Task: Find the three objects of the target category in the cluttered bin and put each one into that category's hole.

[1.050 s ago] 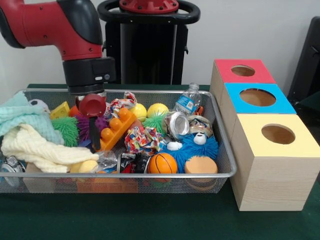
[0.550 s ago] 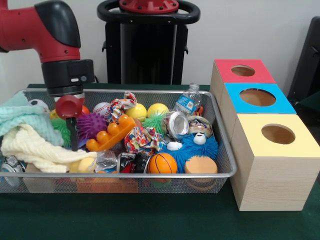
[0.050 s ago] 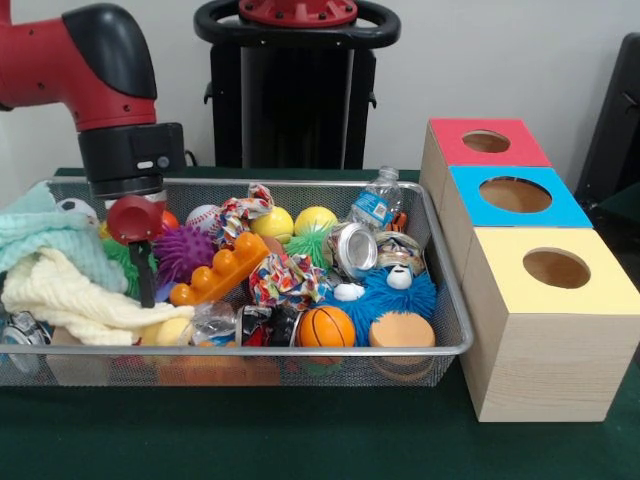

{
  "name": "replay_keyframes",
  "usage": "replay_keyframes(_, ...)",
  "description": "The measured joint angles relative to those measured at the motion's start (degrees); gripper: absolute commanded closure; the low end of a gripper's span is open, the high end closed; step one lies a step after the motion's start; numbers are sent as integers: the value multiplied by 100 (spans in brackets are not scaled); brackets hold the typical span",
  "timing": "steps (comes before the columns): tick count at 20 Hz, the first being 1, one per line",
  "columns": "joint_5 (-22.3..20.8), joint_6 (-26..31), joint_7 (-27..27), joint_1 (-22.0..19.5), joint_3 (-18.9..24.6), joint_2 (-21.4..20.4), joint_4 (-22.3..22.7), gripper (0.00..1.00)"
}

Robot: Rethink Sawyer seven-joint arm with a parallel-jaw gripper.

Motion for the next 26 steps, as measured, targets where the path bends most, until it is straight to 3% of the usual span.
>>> replay_keyframes(15,-3,302,0,331,195,71,-629,0)
replay_keyframes(26,38,334,0,363,297,52,-645,0)
